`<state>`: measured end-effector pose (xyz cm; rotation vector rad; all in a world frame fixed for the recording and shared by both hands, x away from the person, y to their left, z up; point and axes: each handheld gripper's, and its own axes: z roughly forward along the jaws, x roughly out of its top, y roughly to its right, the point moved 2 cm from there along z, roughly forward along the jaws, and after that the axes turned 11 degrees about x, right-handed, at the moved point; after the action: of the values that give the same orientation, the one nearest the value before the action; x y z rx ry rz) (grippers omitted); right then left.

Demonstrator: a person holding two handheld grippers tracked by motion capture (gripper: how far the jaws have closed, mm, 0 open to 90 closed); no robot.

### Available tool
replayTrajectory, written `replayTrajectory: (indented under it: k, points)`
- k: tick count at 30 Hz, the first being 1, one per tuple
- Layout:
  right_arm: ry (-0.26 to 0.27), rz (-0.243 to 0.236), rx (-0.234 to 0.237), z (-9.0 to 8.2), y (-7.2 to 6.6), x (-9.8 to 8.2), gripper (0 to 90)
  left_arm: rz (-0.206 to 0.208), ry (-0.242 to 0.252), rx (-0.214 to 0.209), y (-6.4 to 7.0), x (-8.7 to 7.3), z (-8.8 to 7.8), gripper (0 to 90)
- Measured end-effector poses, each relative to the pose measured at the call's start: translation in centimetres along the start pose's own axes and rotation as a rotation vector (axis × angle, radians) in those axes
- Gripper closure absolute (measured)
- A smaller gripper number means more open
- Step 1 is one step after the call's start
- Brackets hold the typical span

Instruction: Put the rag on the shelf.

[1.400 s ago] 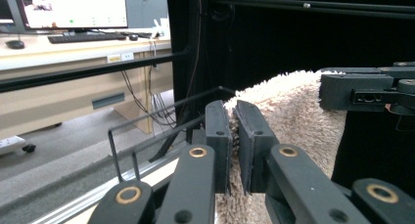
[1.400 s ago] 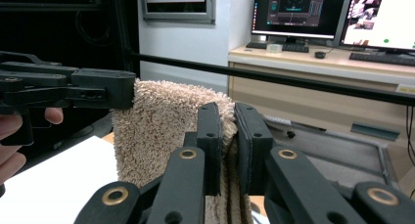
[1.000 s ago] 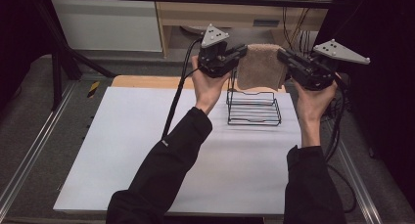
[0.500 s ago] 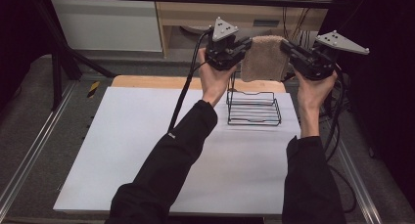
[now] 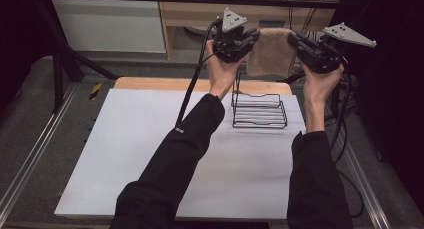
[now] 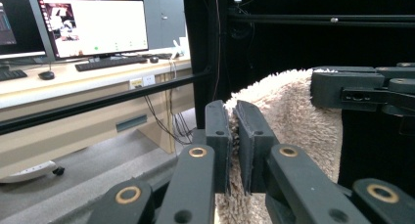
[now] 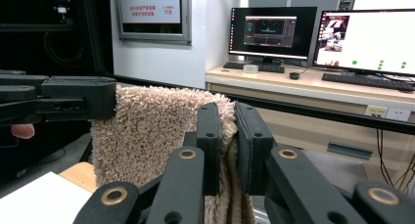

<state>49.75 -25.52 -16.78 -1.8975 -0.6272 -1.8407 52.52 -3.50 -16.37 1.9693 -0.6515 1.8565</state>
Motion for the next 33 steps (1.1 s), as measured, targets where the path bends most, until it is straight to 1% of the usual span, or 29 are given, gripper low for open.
replayTrajectory:
  k: [2, 4, 6, 10, 13, 16, 18, 19, 20, 23, 25, 27, 28, 33]
  points:
    - [0.001, 0.004, 0.000, 0.2, 0.2, 0.0, 81.7, -0.003, 0.001, 0.002, -0.1, 0.0, 0.3, 83.7]
    - [0.000, 0.004, -0.002, 0.4, 0.4, 0.0, 81.7, 0.005, 0.005, 0.007, -0.1, -0.1, 0.5, 83.6]
    - [0.001, 0.004, -0.001, 0.5, 0.4, 0.1, 81.7, 0.004, 0.007, 0.004, -0.3, 0.0, 0.7, 83.6]
    - [-0.009, 0.004, -0.004, 0.7, 0.6, -0.2, 81.6, 0.011, -0.005, 0.008, -0.4, -0.4, 1.1, 83.5]
    - [-0.012, 0.018, -0.003, 0.9, 1.0, -0.8, 81.6, 0.020, -0.013, -0.003, -0.3, -0.7, 1.4, 83.5]
    - [-0.024, 0.017, 0.003, 1.0, 1.4, -1.5, 81.5, 0.035, -0.023, -0.002, -0.2, -1.1, 1.7, 83.5]
    - [-0.032, 0.020, 0.006, 1.1, 1.6, -1.8, 81.5, 0.037, -0.030, -0.001, -0.3, -1.3, 1.9, 83.6]
    - [-0.032, 0.020, 0.006, 1.1, 1.6, -1.8, 81.5, 0.032, -0.037, -0.004, -0.3, -1.5, 2.0, 83.6]
    - [-0.043, 0.017, 0.006, 1.2, 1.6, -2.1, 81.4, 0.025, -0.042, -0.013, -0.3, -2.0, 2.1, 83.5]
    - [-0.049, 0.017, 0.011, 1.1, 1.7, -2.6, 81.3, 0.026, -0.051, -0.018, -0.3, -2.3, 2.2, 83.5]
    - [-0.059, 0.023, 0.013, 1.0, 1.8, -3.0, 81.2, 0.021, -0.066, -0.035, -0.2, -2.9, 2.1, 83.5]
    - [-0.063, 0.030, 0.019, 0.9, 1.9, -3.3, 81.2, 0.026, -0.065, -0.038, -0.1, -3.1, 2.1, 83.4]
    - [-0.064, 0.037, 0.025, 0.8, 1.9, -3.6, 81.2, 0.033, -0.073, -0.047, 0.0, -3.5, 1.9, 83.4]
    - [-0.071, 0.035, 0.036, 0.4, 1.7, -4.2, 81.1, 0.042, -0.081, -0.060, 0.0, -4.0, 1.5, 83.3]
